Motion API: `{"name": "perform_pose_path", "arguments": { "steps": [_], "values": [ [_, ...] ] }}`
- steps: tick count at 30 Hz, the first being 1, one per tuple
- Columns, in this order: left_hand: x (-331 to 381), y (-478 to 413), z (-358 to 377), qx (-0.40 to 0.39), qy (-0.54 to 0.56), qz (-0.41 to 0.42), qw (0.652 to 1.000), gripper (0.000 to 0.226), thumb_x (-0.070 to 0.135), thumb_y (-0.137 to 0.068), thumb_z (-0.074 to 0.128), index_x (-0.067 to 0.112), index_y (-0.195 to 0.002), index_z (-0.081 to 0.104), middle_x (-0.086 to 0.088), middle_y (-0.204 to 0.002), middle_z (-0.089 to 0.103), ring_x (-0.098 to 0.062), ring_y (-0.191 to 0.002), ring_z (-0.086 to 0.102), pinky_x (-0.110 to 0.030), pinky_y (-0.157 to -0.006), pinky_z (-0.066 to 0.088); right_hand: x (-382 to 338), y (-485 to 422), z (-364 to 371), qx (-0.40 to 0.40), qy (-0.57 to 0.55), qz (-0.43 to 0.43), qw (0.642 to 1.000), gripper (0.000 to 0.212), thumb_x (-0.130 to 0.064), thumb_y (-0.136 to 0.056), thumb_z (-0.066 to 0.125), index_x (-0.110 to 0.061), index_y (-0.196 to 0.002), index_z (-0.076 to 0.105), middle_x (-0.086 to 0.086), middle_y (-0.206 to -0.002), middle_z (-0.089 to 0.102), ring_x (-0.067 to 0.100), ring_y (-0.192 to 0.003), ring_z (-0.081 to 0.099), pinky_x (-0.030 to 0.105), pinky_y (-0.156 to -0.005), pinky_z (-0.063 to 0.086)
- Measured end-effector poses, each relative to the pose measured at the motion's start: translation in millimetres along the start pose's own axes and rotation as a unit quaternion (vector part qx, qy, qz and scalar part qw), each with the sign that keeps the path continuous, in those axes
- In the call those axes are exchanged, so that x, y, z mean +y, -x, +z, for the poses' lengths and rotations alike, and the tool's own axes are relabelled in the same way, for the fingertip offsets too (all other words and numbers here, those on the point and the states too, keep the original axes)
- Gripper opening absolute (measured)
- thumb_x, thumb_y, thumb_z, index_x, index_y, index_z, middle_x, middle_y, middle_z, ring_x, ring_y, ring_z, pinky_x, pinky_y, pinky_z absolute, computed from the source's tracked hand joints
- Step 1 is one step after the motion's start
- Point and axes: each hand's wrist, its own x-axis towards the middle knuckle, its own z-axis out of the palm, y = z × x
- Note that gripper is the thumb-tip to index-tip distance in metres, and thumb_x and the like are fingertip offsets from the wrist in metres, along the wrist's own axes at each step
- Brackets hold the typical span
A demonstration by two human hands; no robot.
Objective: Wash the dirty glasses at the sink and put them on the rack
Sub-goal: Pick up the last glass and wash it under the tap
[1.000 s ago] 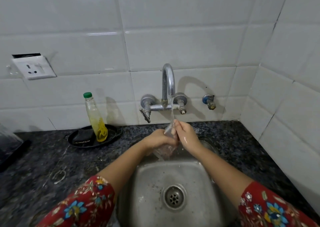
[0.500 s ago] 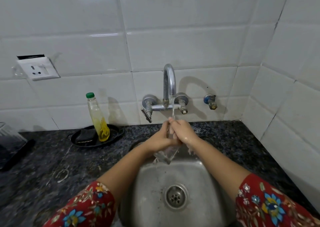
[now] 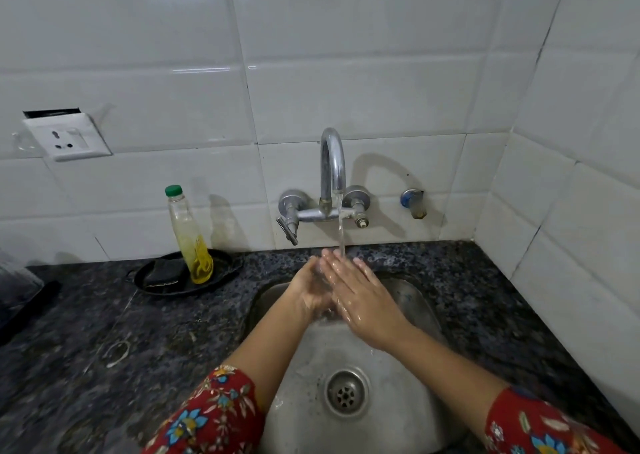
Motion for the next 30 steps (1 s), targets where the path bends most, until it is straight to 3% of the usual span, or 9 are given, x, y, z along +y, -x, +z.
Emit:
{"name": "perform_pose_path", "arguments": {
  "steps": [3, 7, 11, 14, 16, 19, 21, 25, 30],
  "values": [
    [-1.2, 1.1, 1.9, 0.011, -0.014, 0.015, 1.000, 0.060, 0.048, -0.102, 0.029, -0.002, -0.096, 0.062, -0.020, -0.080, 0.071, -0.031, -0.069, 0.073, -0.040, -0.058, 0.060, 8.2, 12.2, 3.5, -0.033, 0.034, -0.051, 0.998, 0.065, -0.018, -0.093, 0.032, -0.013, -0.153, 0.006, 0.002, -0.162, 0.002, 0.016, -0.149, 0.000, 0.038, -0.119, 0.008],
    [-7.7, 0.2, 5.2, 0.043, -0.068, 0.069, 0.994, 0.049, 0.045, -0.100, 0.039, 0.005, -0.121, 0.059, -0.018, -0.119, 0.063, -0.031, -0.107, 0.063, -0.046, -0.087, 0.054, 3.0, -13.1, -7.4, -0.038, -0.021, 0.077, 0.996, 0.089, -0.007, -0.081, 0.047, -0.017, -0.152, -0.005, 0.003, -0.162, -0.002, 0.021, -0.149, 0.001, 0.043, -0.120, 0.014],
    [-6.5, -4.8, 8.6, 0.135, -0.099, 0.172, 0.971, 0.062, 0.036, -0.086, 0.069, 0.013, -0.136, 0.040, -0.012, -0.109, 0.062, -0.028, -0.089, 0.067, -0.040, -0.062, 0.056, -2.0, -39.9, -22.0, -0.101, -0.172, 0.291, 0.936, 0.060, -0.023, -0.069, 0.070, -0.013, -0.124, 0.048, 0.009, -0.113, 0.063, 0.027, -0.102, 0.064, 0.037, -0.083, 0.055],
    [-13.7, 1.4, 17.7, 0.166, -0.245, 0.261, 0.919, 0.071, 0.026, -0.080, 0.077, 0.027, -0.129, 0.026, -0.008, -0.119, 0.049, -0.029, -0.107, 0.058, -0.046, -0.087, 0.054, -8.9, -44.0, -21.6, -0.121, -0.241, 0.363, 0.892, 0.031, -0.028, -0.066, 0.070, -0.015, -0.094, 0.065, 0.002, -0.082, 0.070, 0.015, -0.070, 0.066, 0.026, -0.059, 0.053],
    [-13.6, 7.9, 20.0, 0.125, -0.275, 0.255, 0.919, 0.077, 0.013, -0.071, 0.082, 0.025, -0.127, 0.031, -0.009, -0.114, 0.052, -0.030, -0.102, 0.060, -0.046, -0.088, 0.055, -7.7, -41.5, -19.4, -0.131, -0.389, 0.391, 0.823, 0.020, -0.016, -0.069, 0.068, -0.010, -0.088, 0.069, 0.006, -0.077, 0.070, 0.016, -0.065, 0.064, 0.025, -0.057, 0.049],
    [3.0, 17.6, 16.3, -0.006, -0.236, 0.147, 0.961, 0.045, 0.015, -0.065, 0.083, 0.012, -0.105, 0.063, -0.010, -0.098, 0.067, -0.025, -0.088, 0.065, -0.039, -0.083, 0.054, 0.5, -29.1, -24.6, -0.161, -0.666, 0.379, 0.622, 0.019, -0.009, -0.072, 0.064, -0.001, -0.090, 0.067, 0.011, -0.076, 0.068, 0.020, -0.063, 0.065, 0.028, -0.058, 0.050],
    [6.2, 16.0, 10.5, -0.046, -0.223, 0.106, 0.968, 0.038, 0.024, -0.067, 0.080, 0.010, -0.101, 0.068, -0.009, -0.092, 0.070, -0.024, -0.083, 0.065, -0.040, -0.089, 0.049, 3.3, -20.6, -26.8, -0.184, -0.713, 0.378, 0.561, 0.023, -0.012, -0.073, 0.066, -0.003, -0.094, 0.064, 0.011, -0.079, 0.069, 0.020, -0.065, 0.066, 0.024, -0.057, 0.053],
    [-9.0, 9.5, 16.5, 0.085, -0.320, 0.185, 0.925, 0.032, 0.017, -0.068, 0.083, 0.003, -0.092, 0.067, -0.012, -0.085, 0.068, -0.027, -0.076, 0.064, -0.045, -0.089, 0.054, -13.6, -16.1, -9.7, -0.119, -0.474, 0.417, 0.766, 0.044, -0.015, -0.066, 0.075, -0.014, -0.106, 0.059, 0.002, -0.088, 0.068, 0.013, -0.069, 0.065, 0.027, -0.054, 0.054],
    [0.7, 19.1, 4.4, -0.040, -0.327, 0.087, 0.940, 0.046, 0.028, -0.063, 0.082, 0.011, -0.103, 0.070, -0.009, -0.101, 0.070, -0.027, -0.093, 0.065, -0.046, -0.096, 0.049, -6.0, 5.2, -10.4, -0.159, -0.707, 0.360, 0.588, 0.028, -0.005, -0.069, 0.071, -0.005, -0.096, 0.064, 0.011, -0.079, 0.068, 0.021, -0.064, 0.067, 0.024, -0.055, 0.054]
  ]
}}
